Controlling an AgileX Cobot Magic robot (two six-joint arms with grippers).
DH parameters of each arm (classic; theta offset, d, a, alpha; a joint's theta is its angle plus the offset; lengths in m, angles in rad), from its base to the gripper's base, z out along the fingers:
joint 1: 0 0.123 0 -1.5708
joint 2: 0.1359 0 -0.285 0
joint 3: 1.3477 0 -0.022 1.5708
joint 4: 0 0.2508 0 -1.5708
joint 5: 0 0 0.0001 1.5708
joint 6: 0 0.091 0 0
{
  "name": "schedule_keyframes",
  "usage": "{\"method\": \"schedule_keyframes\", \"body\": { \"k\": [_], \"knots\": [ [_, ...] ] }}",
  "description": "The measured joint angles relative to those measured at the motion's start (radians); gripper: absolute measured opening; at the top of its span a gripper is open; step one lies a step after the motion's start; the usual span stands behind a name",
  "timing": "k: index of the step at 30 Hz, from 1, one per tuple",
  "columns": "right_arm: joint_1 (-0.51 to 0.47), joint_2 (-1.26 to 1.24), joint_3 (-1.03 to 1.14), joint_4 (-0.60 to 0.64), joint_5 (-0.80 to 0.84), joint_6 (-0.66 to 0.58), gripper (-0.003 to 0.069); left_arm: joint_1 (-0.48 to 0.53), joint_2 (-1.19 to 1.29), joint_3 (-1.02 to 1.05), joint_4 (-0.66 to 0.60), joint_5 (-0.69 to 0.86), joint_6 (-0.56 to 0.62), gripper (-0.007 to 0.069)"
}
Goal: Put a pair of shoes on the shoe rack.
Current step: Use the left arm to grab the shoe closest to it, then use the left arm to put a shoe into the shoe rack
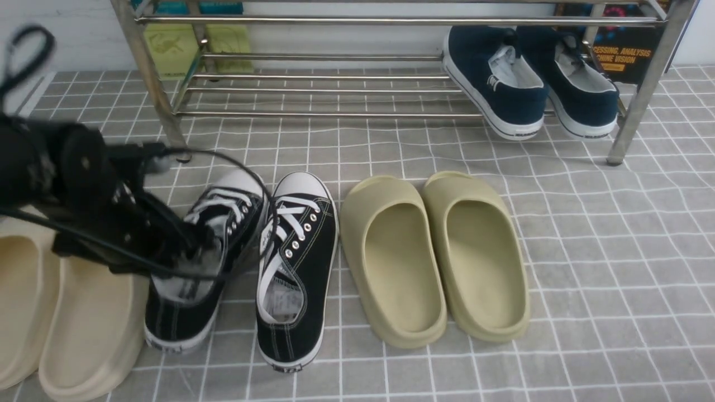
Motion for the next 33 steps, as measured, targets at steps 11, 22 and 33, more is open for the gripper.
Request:
{"method": "schedule_keyframes", "body": {
  "k": [11, 22, 33],
  "knots": [
    [0.0, 0.0, 0.0, 0.0, 0.0, 0.0, 0.0239, 0.0, 0.063, -0.303, -0.023, 0.007, 0.0, -0.0013],
    [0.0, 0.0, 0.0, 0.0, 0.0, 0.0, 0.0239, 0.0, 0.357, -0.652, -0.023, -0.002, 0.0, -0.0013],
    [0.0, 0.0, 0.0, 0.0, 0.0, 0.0, 0.0239, 0.0, 0.57, -0.867, -0.022, -0.156, 0.0, -0.0013]
  ]
}}
